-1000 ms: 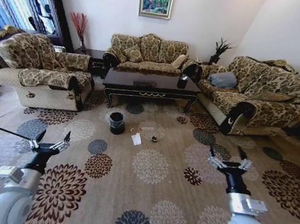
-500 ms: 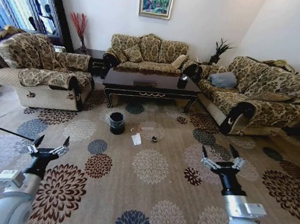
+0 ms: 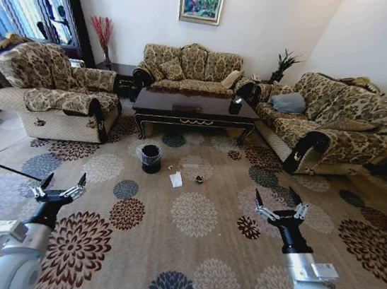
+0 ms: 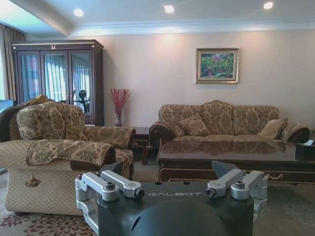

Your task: Move to the front of the table and pick up the trash from the floor, then place it into the trash bin.

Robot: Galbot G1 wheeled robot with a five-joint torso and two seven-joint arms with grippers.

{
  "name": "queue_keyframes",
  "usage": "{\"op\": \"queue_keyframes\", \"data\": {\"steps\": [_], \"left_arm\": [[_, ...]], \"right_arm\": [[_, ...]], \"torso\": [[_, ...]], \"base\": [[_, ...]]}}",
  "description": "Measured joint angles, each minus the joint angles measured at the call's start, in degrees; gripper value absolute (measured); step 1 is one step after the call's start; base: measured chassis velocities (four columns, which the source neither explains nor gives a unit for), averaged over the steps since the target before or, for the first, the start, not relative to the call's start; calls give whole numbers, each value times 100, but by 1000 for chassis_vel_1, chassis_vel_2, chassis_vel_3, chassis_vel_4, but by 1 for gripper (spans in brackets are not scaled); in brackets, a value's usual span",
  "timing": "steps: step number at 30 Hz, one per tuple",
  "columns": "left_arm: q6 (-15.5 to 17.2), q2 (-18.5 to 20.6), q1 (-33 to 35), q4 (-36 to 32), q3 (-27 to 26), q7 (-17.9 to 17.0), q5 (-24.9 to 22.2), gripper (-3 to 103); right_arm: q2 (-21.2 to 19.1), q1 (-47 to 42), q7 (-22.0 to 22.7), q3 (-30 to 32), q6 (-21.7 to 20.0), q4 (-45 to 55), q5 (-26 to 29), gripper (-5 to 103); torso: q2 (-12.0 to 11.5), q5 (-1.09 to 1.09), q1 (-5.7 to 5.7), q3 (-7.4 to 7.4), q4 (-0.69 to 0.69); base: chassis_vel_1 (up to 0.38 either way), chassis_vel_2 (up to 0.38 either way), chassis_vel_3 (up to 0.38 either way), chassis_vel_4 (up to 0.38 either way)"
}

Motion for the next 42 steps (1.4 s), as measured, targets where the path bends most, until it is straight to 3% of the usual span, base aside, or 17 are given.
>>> {"op": "queue_keyframes", "data": {"steps": [8, 31, 42], "left_arm": [[7, 6, -35, 24, 59, 38, -17, 100], [-92, 53, -9, 53, 135, 95, -22, 100], [-155, 20, 50, 29, 114, 100, -27, 100]], "right_arm": [[70, 74, 101, -6, 26, -107, 36, 100], [311, -34, 266, 103, 476, -286, 226, 100], [307, 6, 410, 77, 366, -291, 193, 100]], "torso": [[-98, 0, -49, -45, 0], [-774, 0, -350, -423, 0], [-1019, 0, -456, -563, 0]], "base": [[0, 0, 0, 0], [0, 0, 0, 0], [0, 0, 0, 0]]}}
